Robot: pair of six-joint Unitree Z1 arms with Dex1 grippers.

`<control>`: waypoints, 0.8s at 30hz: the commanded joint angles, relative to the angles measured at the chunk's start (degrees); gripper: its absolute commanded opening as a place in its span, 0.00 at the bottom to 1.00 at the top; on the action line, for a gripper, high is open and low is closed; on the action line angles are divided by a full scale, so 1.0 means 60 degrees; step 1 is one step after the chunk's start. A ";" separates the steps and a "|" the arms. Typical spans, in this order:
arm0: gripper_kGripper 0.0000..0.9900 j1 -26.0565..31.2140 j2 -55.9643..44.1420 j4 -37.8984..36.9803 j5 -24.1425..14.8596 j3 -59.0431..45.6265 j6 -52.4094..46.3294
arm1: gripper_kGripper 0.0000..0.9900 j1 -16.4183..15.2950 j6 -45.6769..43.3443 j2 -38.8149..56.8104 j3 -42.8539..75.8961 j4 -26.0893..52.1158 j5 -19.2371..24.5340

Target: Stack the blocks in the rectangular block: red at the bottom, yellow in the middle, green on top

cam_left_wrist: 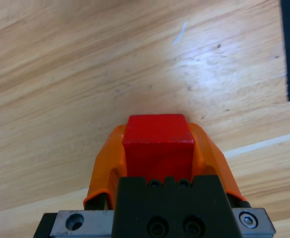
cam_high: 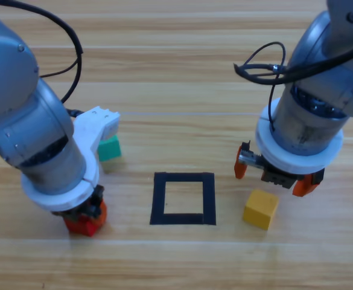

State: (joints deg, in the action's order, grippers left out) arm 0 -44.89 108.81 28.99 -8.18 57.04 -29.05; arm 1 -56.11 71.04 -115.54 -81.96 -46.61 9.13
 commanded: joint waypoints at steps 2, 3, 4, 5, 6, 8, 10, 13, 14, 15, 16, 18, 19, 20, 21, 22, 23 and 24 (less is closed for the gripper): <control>0.12 0.0202 0.0103 -0.0174 0.0616 -0.0015 0.0403 | 0.87 -0.0214 0.0113 -0.1251 -0.0094 -0.0083 -0.0292; 0.12 0.0202 0.0044 -0.0174 0.0674 0.0044 0.0447 | 0.87 -0.0199 0.0127 -0.1324 -0.0109 -0.0083 -0.0350; 0.12 0.0202 -0.0088 -0.0145 0.0748 0.0058 0.0461 | 0.87 -0.0185 0.0142 -0.1412 -0.0124 -0.0083 -0.0380; 0.12 0.0202 -0.0220 -0.0145 0.0777 0.0044 0.0447 | 0.87 -0.0170 0.0157 -0.1485 -0.0138 -0.0083 -0.0394; 0.12 0.0202 -0.0337 -0.0145 0.0806 0.0029 0.0447 | 0.87 -0.0155 0.0157 -0.1529 -0.0153 -0.0083 -0.0409; 0.12 0.0202 -0.0542 -0.0130 0.0850 0.0029 0.0476 | 0.87 -0.0111 0.0157 -0.1675 -0.0182 -0.0083 -0.0482; 0.12 0.0216 -0.0747 -0.0101 0.0865 0.0029 0.0491 | 0.87 -0.0082 0.0157 -0.1763 -0.0226 -0.0083 -0.0512; 0.12 0.0231 -0.0952 0.0075 0.0865 0.0161 0.0535 | 0.87 -0.0038 0.0157 -0.1954 -0.0329 -0.0083 -0.0673; 0.12 0.0231 -0.0981 0.0148 0.0865 0.0220 0.0549 | 0.87 -0.0024 0.0157 -0.2042 -0.0343 -0.0083 -0.0687; 0.12 0.0231 -0.1011 0.0236 0.0865 0.0307 0.0564 | 0.87 0.0020 0.0142 -0.2115 -0.0358 -0.0083 -0.0702; 0.12 0.0231 -0.1040 0.0339 0.0850 0.0395 0.0579 | 0.85 0.0050 0.0113 -0.2203 -0.0402 -0.0083 -0.0702; 0.12 0.0231 -0.1099 0.0500 0.0821 0.0556 0.0593 | 0.78 0.0108 0.0083 -0.2276 -0.0417 -0.0083 -0.0717; 0.12 0.0231 -0.1143 0.0573 0.0806 0.0630 0.0593 | 0.72 0.0138 0.0083 -0.2261 -0.0417 -0.0098 -0.0702; 0.12 0.0231 -0.1172 0.0661 0.0806 0.0732 0.0608 | 0.62 0.0152 0.0069 -0.2203 -0.0431 -0.0112 -0.0673; 0.11 0.0231 -0.1201 0.0793 0.0791 0.0849 0.0622 | 0.51 0.0167 0.0039 -0.2115 -0.0475 -0.0274 -0.0585; 0.11 0.0231 -0.1260 0.0910 0.0762 0.0981 0.0622 | 0.40 0.0167 -0.0078 -0.1998 -0.0563 -0.0449 -0.0482; 0.12 0.0231 -0.1289 0.1056 0.0762 0.1142 0.0652 | 0.29 0.0167 -0.0210 -0.1837 -0.0592 -0.0581 -0.0350; 0.11 0.0231 -0.1318 0.1218 0.0762 0.1318 0.0652 | 0.18 0.0181 -0.0459 -0.1631 -0.0578 -0.0669 -0.0277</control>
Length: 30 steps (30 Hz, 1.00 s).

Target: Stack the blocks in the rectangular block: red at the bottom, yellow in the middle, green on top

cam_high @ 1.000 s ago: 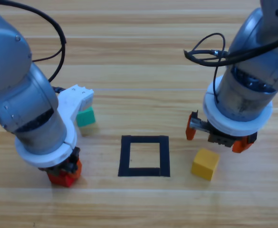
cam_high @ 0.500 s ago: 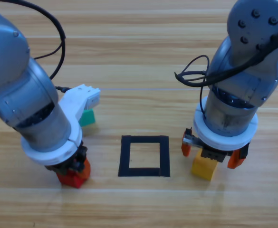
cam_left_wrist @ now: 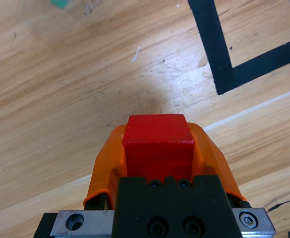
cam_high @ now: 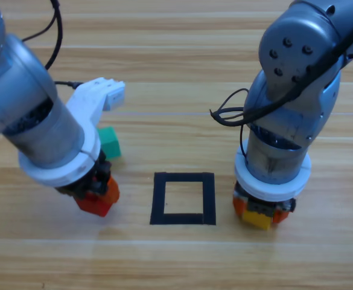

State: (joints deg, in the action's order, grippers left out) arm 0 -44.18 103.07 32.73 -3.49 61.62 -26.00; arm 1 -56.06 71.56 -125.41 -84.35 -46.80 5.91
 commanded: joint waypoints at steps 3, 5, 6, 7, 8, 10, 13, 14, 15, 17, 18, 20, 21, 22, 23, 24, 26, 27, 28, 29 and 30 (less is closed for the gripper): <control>0.11 0.0113 -0.0537 0.0932 -0.0019 0.0921 0.0159 | 0.01 0.0204 -0.1409 0.0759 -0.0150 -0.0946 0.0524; 0.11 0.0113 -0.0625 0.1166 -0.0033 0.1185 0.0159 | 0.00 0.0218 -0.2478 0.1477 -0.0121 -0.1312 0.0744; 0.09 0.0113 -0.0669 0.1268 -0.0077 0.1287 0.0159 | 0.00 0.0233 -0.2991 0.1843 -0.0077 -0.1458 0.0788; 0.08 0.0113 -0.0713 0.1371 -0.0107 0.1375 0.0144 | 0.00 0.0277 -0.3328 0.2122 0.0026 -0.1517 0.0788; 0.07 0.0113 -0.0757 0.1400 -0.0107 0.1404 0.0159 | 0.00 0.0365 -0.3606 0.2385 0.0128 -0.1517 0.0773; 0.07 0.0113 -0.0771 0.1430 -0.0121 0.1448 0.0144 | 0.00 0.0511 -0.3972 0.2913 0.0421 -0.1502 0.0788; 0.07 0.0113 -0.0640 0.1474 -0.0121 0.1551 0.0115 | 0.00 0.0511 -0.5188 0.3176 0.0568 -0.1473 0.0730; 0.07 0.0113 -0.0552 0.1547 -0.0136 0.1668 0.0071 | 0.00 0.0511 -0.5203 0.3088 0.0597 -0.1473 0.0568; 0.06 0.0113 -0.0332 0.1752 -0.0224 0.1946 -0.0046 | 0.00 0.0511 -0.5188 0.3015 0.0626 -0.1473 0.0481; 0.06 0.0084 0.0166 0.2206 -0.0473 0.2620 -0.0339 | 0.00 0.0658 -0.5173 0.2737 0.0611 -0.1473 0.0070; 0.06 -0.0019 0.0400 0.2440 -0.0488 0.2913 -0.0442 | 0.00 0.0745 -0.5173 0.2634 0.0597 -0.1458 -0.0061; 0.06 -0.0312 0.0957 0.2880 -0.0590 0.3645 -0.0706 | 0.00 0.0833 -0.5159 0.2473 0.0568 -0.1458 -0.0120; 0.06 -0.0429 0.1221 0.3056 -0.0605 0.3982 -0.0794 | 0.00 0.0863 -0.5173 0.2400 0.0538 -0.1458 -0.0135; 0.06 -0.0561 0.1543 0.3246 -0.0619 0.4363 -0.0925 | 0.00 0.0921 -0.5173 0.2356 0.0524 -0.1473 -0.0149; 0.06 -0.0693 0.1836 0.3451 -0.0649 0.4729 -0.1072 | 0.00 0.0965 -0.5173 0.2327 0.0509 -0.1458 -0.0164; 0.06 -0.0810 0.2114 0.3656 -0.0678 0.5125 -0.1233 | 0.00 0.1009 -0.5203 0.2327 0.0509 -0.1458 -0.0179; 0.06 -0.0986 0.2642 0.4081 -0.0751 0.5813 -0.1629 | 0.00 0.1068 -0.5232 0.2327 0.0494 -0.1458 -0.0237; 0.05 -0.1059 0.2935 0.4359 -0.0795 0.6209 -0.1863 | 0.00 0.1112 -0.5261 0.2341 0.0480 -0.1458 -0.0310; 0.04 -0.1132 0.3198 0.4594 -0.0824 0.6531 -0.2053 | 0.00 0.1126 -0.5261 0.2341 0.0465 -0.1473 -0.0340; 0.04 -0.1205 0.3447 0.4769 -0.0839 0.6824 -0.2229 | 0.00 0.1141 -0.5261 0.2341 0.0450 -0.1458 -0.0369; 0.04 -0.1264 0.3696 0.4974 -0.0839 0.7146 -0.2449 | 0.00 0.1156 -0.5261 0.2341 0.0436 -0.1458 -0.0384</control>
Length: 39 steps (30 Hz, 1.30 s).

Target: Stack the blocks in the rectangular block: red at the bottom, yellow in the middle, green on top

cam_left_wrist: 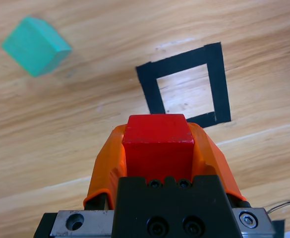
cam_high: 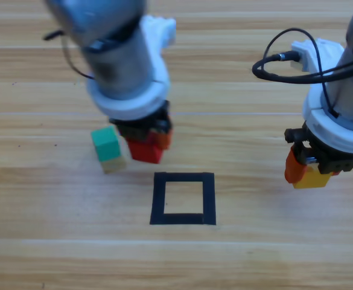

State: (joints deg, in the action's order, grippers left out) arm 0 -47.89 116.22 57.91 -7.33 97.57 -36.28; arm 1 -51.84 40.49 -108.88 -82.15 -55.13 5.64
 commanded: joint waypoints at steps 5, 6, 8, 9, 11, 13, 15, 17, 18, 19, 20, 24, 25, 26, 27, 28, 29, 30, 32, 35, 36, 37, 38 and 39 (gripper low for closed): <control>0.04 -0.0969 0.2178 0.1467 -0.0258 0.1932 -0.1834 | 0.00 0.0495 -0.0069 -0.0456 -0.0005 -0.0069 -0.0531; 0.04 -0.1042 0.2266 0.1540 -0.0273 0.1991 -0.2112 | 0.00 0.0495 -0.0069 -0.0471 -0.0034 -0.0069 -0.0545; 0.04 -0.1159 0.2398 0.1554 -0.0273 0.2035 -0.2537 | 0.00 0.0495 -0.0069 -0.0500 -0.0063 -0.0069 -0.0575; 0.04 -0.1174 0.2457 0.1554 -0.0243 0.2064 -0.2639 | 0.00 0.0495 -0.0069 -0.0515 -0.0078 -0.0069 -0.0575; 0.04 -0.1218 0.2501 0.1554 -0.0243 0.2093 -0.2918 | 0.00 0.0495 -0.0083 -0.0574 -0.0078 -0.0069 -0.0575; 0.04 -0.1262 0.2486 0.1540 -0.0273 0.2152 -0.3254 | 0.00 0.0495 -0.0083 -0.0618 -0.0107 -0.0069 -0.0560; 0.04 -0.1306 0.2442 0.1525 -0.0375 0.2152 -0.3650 | 0.00 0.0495 -0.0127 -0.0632 -0.0107 -0.0069 -0.0560; 0.04 -0.1379 0.2354 0.1393 -0.0463 0.2093 -0.3958 | 0.00 0.0495 -0.0156 -0.0632 -0.0122 -0.0055 -0.0560; 0.04 -0.1408 0.2354 0.1349 -0.0478 0.2093 -0.4031 | 0.00 0.0495 -0.0156 -0.0632 -0.0122 -0.0055 -0.0560; 0.04 -0.1438 0.2340 0.1262 -0.0507 0.2064 -0.4104 | 0.00 0.0495 -0.0171 -0.0632 -0.0122 -0.0055 -0.0560; 0.04 -0.1482 0.2325 0.1115 -0.0536 0.2020 -0.4104 | 0.00 0.0495 -0.0171 -0.0632 -0.0137 -0.0055 -0.0560; 0.04 -0.1570 0.2354 0.0705 -0.0639 0.1815 -0.4119 | 0.00 0.0495 -0.0186 -0.0647 -0.0137 -0.0055 -0.0560; 0.04 -0.1584 0.2369 0.0588 -0.0653 0.1742 -0.4104 | 0.00 0.0495 -0.0186 -0.0662 -0.0151 -0.0055 -0.0560; 0.04 -0.1584 0.2369 0.0514 -0.0683 0.1698 -0.4060 | 0.00 0.0495 -0.0186 -0.0676 -0.0151 -0.0055 -0.0560; 0.04 -0.1584 0.2383 0.0485 -0.0697 0.1654 -0.4060 | 0.00 0.0495 -0.0200 -0.0691 -0.0151 -0.0055 -0.0560; 0.04 -0.1584 0.2369 0.0427 -0.0712 0.1595 -0.4031 | 0.00 0.0495 -0.0230 -0.0705 -0.0151 -0.0055 -0.0560; 0.04 -0.1584 0.2383 0.0368 -0.0727 0.1551 -0.3972 | 0.00 0.0495 -0.0230 -0.0705 -0.0151 -0.0055 -0.0545; 0.04 -0.1584 0.2369 0.0353 -0.0756 0.1507 -0.3943 | 0.00 0.0495 -0.0244 -0.0705 -0.0151 -0.0055 -0.0560; 0.04 -0.1584 0.2369 0.0251 -0.0771 0.1346 -0.3884 | 0.00 0.0495 -0.0244 -0.0720 -0.0151 -0.0055 -0.0560; 0.04 -0.1570 0.2354 0.0134 -0.0815 0.1185 -0.3752 | 0.00 0.0495 -0.0244 -0.0749 -0.0166 -0.0040 -0.0560; 0.04 -0.1570 0.2354 0.0104 -0.0815 0.1141 -0.3709 | 0.00 0.0495 -0.0244 -0.0779 -0.0181 -0.0040 -0.0560; 0.04 -0.1570 0.2369 0.0075 -0.0829 0.1097 -0.3694 | 0.00 0.0495 -0.0244 -0.0793 -0.0181 -0.0055 -0.0560; 0.04 -0.1555 0.2369 0.0031 -0.0829 0.1068 -0.3635 | 0.00 0.0495 -0.0244 -0.0793 -0.0181 -0.0040 -0.0560; 0.04 -0.1555 0.2369 0.0016 -0.0829 0.1024 -0.3606 | 0.00 0.0495 -0.0244 -0.0808 -0.0181 -0.0040 -0.0560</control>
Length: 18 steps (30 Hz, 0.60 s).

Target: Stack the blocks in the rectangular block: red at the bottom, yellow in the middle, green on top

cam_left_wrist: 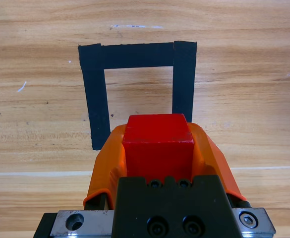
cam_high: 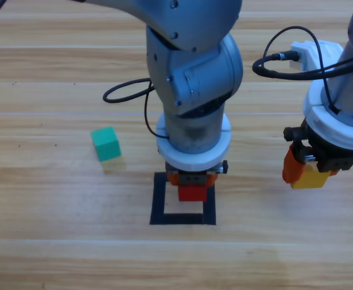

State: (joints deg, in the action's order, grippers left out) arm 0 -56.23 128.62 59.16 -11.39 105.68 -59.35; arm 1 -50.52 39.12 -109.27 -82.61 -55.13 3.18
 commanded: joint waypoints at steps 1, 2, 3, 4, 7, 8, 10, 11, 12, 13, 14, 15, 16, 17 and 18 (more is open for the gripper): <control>0.04 -0.0164 0.0302 -0.0236 -0.0152 -0.0386 0.0238 | 0.00 0.0276 -0.0015 -0.0757 -0.0119 -0.0040 -0.0148; 0.04 -0.0164 0.0302 -0.0280 -0.0152 -0.0416 0.0252 | 0.00 0.0276 -0.0015 -0.0757 -0.0119 -0.0040 -0.0148; 0.04 -0.0164 0.0302 -0.0324 -0.0152 -0.0460 0.0282 | 0.00 0.0276 -0.0015 -0.0772 -0.0119 -0.0040 -0.0148; 0.04 -0.0150 0.0302 -0.0353 -0.0152 -0.0504 0.0282 | 0.00 0.0276 -0.0015 -0.0772 -0.0119 -0.0055 -0.0148; 0.04 -0.0150 0.0302 -0.0383 -0.0152 -0.0533 0.0311 | 0.00 0.0276 -0.0015 -0.0787 -0.0133 -0.0040 -0.0148; 0.04 -0.0135 0.0302 -0.0397 -0.0152 -0.0548 0.0311 | 0.00 0.0276 -0.0015 -0.0801 -0.0133 -0.0040 -0.0148; 0.04 -0.0135 0.0302 -0.0412 -0.0152 -0.0548 0.0325 | 0.00 0.0276 -0.0015 -0.0816 -0.0148 -0.0040 -0.0148; 0.04 -0.0120 0.0302 -0.0427 -0.0152 -0.0548 0.0340 | 0.00 0.0276 -0.0015 -0.0831 -0.0148 -0.0040 -0.0134; 0.04 -0.0120 0.0302 -0.0427 -0.0152 -0.0548 0.0340 | 0.00 0.0276 -0.0015 -0.0831 -0.0148 -0.0040 -0.0148; 0.04 -0.0120 0.0317 -0.0441 -0.0152 -0.0548 0.0340 | 0.00 0.0276 -0.0015 -0.0845 -0.0148 -0.0040 -0.0134; 0.04 -0.0120 0.0331 -0.0456 -0.0152 -0.0562 0.0369 | 0.00 0.0276 -0.0015 -0.0845 -0.0163 -0.0040 -0.0134; 0.04 -0.0106 0.0346 -0.0485 -0.0152 -0.0562 0.0369 | 0.00 0.0276 -0.0015 -0.0845 -0.0163 -0.0040 -0.0134; 0.04 -0.0106 0.0346 -0.0544 -0.0152 -0.0621 0.0369 | 0.00 0.0276 -0.0015 -0.0845 -0.0163 -0.0040 -0.0134; 0.04 -0.0106 0.0331 -0.0602 -0.0152 -0.0694 0.0384 | 0.00 0.0276 -0.0015 -0.0845 -0.0163 -0.0040 -0.0134; 0.04 -0.0106 0.0331 -0.0661 -0.0152 -0.0738 0.0413 | 0.00 0.0276 -0.0015 -0.0845 -0.0163 -0.0040 -0.0134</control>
State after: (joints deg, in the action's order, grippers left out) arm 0 -56.23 128.62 56.74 -11.60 103.31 -57.64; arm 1 -50.51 39.12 -112.09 -83.00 -55.13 3.18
